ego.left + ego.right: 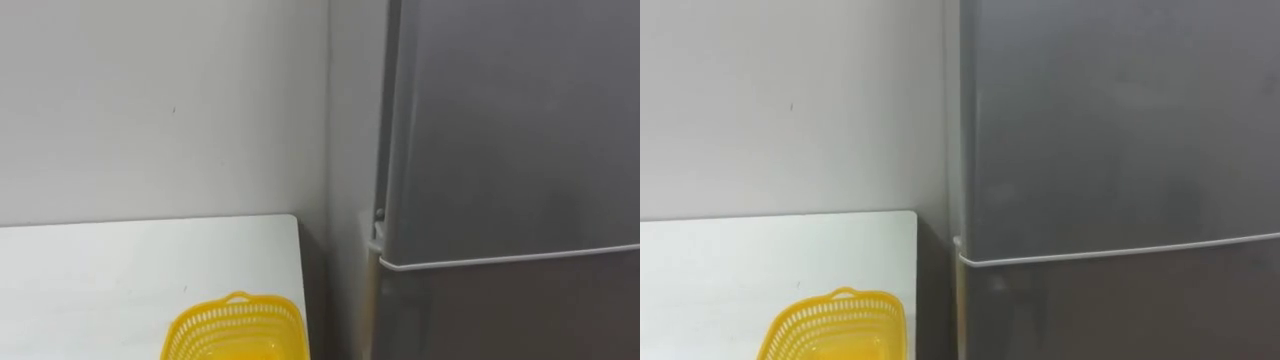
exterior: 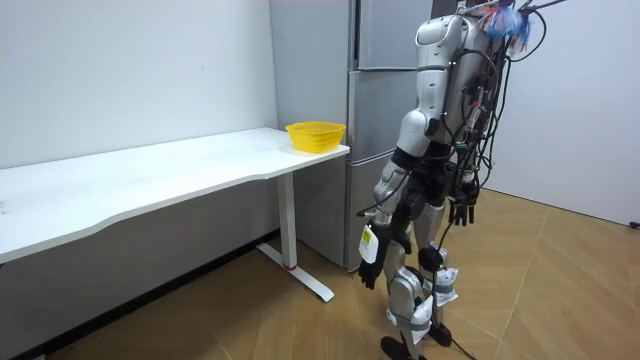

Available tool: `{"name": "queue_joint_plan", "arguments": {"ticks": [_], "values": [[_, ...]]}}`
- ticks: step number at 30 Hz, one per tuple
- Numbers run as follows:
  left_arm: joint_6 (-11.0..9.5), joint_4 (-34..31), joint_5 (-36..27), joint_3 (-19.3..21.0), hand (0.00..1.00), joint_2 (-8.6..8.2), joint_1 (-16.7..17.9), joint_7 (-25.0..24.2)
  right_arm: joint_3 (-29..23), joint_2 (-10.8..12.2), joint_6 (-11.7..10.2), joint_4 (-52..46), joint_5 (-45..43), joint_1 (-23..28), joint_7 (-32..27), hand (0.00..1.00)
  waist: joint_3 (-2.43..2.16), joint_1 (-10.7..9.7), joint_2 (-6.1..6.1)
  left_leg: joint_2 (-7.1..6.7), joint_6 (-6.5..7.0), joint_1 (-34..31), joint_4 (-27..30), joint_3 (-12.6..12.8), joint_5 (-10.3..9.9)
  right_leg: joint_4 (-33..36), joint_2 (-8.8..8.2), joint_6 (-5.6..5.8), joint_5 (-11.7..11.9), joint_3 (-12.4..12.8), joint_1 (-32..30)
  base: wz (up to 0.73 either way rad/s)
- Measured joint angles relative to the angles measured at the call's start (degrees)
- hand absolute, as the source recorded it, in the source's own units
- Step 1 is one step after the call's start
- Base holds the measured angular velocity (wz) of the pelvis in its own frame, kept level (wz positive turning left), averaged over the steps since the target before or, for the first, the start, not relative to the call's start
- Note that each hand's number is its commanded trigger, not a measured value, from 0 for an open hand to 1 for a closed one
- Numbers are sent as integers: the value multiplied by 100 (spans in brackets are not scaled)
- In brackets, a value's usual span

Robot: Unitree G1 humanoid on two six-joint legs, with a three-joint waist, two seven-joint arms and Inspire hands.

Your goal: Retrieve from the upper fridge

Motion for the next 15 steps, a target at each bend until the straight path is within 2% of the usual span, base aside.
{"name": "queue_joint_plan", "arguments": {"ticks": [3,8,11,14,15], "values": [[5,5,-52,137,0,0,-4,71,2,-9,4,0,70,-5,-5,0,-2,9,5,4,0,2,-23,-5,0,-5,7,-1,1,-2,-4,0],[-16,12,-827,327,0,-27,30,549,0,-17,-6,-17,114,-11,-64,0,-7,8,10,0,0,15,-52,10,-1,-11,4,0,5,-6,-3,0],[-52,-20,-1301,681,0,-73,62,890,-196,-20,-15,-49,117,-29,-171,0,-13,15,27,-4,0,12,-45,8,-1,-9,-7,0,5,-13,-7,0],[-80,-97,-1959,1198,0,-81,0,1383,-212,-49,-33,-21,189,-74,-298,0,-14,47,40,-1,-1,20,-38,3,0,-7,2,-2,7,-12,-3,1],[-138,-199,-2435,1473,0,-79,-31,1647,-248,-70,-62,-14,256,-98,-355,0,-12,50,38,-1,-1,9,-15,-10,0,-6,-7,-5,10,-45,0,6]]}}
